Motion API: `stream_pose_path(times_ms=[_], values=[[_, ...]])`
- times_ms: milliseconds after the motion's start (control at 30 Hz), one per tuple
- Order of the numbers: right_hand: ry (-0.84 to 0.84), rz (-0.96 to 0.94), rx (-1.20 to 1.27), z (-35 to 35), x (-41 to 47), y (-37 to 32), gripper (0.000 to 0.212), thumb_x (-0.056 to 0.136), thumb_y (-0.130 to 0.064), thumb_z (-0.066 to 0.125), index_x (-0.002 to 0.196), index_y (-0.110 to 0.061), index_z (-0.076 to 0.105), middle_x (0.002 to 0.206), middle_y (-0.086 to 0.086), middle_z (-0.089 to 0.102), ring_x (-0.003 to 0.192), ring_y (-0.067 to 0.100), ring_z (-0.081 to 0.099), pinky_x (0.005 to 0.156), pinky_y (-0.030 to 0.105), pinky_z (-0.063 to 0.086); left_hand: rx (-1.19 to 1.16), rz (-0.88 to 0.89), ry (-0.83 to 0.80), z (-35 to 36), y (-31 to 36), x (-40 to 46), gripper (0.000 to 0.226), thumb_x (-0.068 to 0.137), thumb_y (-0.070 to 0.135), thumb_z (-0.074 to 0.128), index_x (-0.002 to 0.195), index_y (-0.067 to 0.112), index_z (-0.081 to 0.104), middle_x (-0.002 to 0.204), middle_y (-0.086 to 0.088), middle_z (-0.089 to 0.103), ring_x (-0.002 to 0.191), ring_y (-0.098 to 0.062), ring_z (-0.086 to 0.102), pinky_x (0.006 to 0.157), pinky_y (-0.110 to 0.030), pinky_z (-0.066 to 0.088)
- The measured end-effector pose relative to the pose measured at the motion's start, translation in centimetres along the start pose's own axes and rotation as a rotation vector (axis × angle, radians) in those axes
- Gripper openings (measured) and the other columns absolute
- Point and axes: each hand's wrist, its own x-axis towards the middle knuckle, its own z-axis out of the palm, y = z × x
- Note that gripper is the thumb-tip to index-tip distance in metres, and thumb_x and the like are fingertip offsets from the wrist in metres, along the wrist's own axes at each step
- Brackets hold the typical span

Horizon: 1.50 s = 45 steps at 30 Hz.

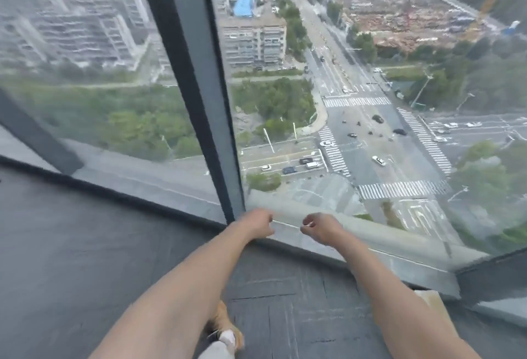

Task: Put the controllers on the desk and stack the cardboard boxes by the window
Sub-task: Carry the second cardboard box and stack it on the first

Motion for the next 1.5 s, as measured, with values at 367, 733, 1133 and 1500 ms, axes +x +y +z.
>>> stream_pose_path(times_ms=[367, 733, 1133, 1500], values=[[-0.2, -0.544, -0.488, 16.5, -0.8, -37.3, 0.03, 0.095, -0.03, 0.055, 0.114, -0.011, 0.068, 0.12, 0.008, 0.069, 0.115, 0.028, 0.062, 0.094, 0.034, 0.051, -0.41, -0.503, 0.25, -2.3, -33.6, -21.3, 0.039, 0.092, 0.029, 0.058, 0.127, 0.012, 0.061, 0.132, -0.01, 0.059, 0.122, -0.028, 0.055, 0.096, -0.033, 0.048], [-0.478, -0.94, -0.706, 46.1, -12.7, -74.5, 0.032, 0.095, -0.031, 0.062, 0.121, -0.014, 0.069, 0.123, 0.009, 0.07, 0.115, 0.026, 0.065, 0.095, 0.031, 0.049, -0.715, -1.056, 0.368, 5.8, -68.1, -51.9, 0.041, 0.088, 0.038, 0.06, 0.125, 0.019, 0.059, 0.127, -0.007, 0.06, 0.112, -0.028, 0.061, 0.089, -0.033, 0.049], [-0.584, -1.13, -0.822, 63.4, -15.8, -99.2, 0.033, 0.096, -0.031, 0.063, 0.122, -0.013, 0.069, 0.12, 0.008, 0.073, 0.112, 0.026, 0.067, 0.099, 0.037, 0.053, -0.868, -1.25, 0.484, 7.4, -92.1, -64.6, 0.04, 0.088, 0.039, 0.061, 0.122, 0.018, 0.058, 0.124, -0.005, 0.061, 0.102, -0.023, 0.058, 0.083, -0.033, 0.047], [-0.7, -1.238, -0.912, 76.6, -11.9, -124.1, 0.03, 0.096, -0.032, 0.06, 0.12, -0.016, 0.07, 0.118, 0.006, 0.073, 0.11, 0.023, 0.067, 0.098, 0.041, 0.055, -0.999, -1.447, 0.531, 2.6, -113.0, -69.5, 0.046, 0.09, 0.041, 0.062, 0.131, 0.02, 0.055, 0.132, -0.003, 0.059, 0.115, -0.023, 0.058, 0.096, -0.038, 0.05]])
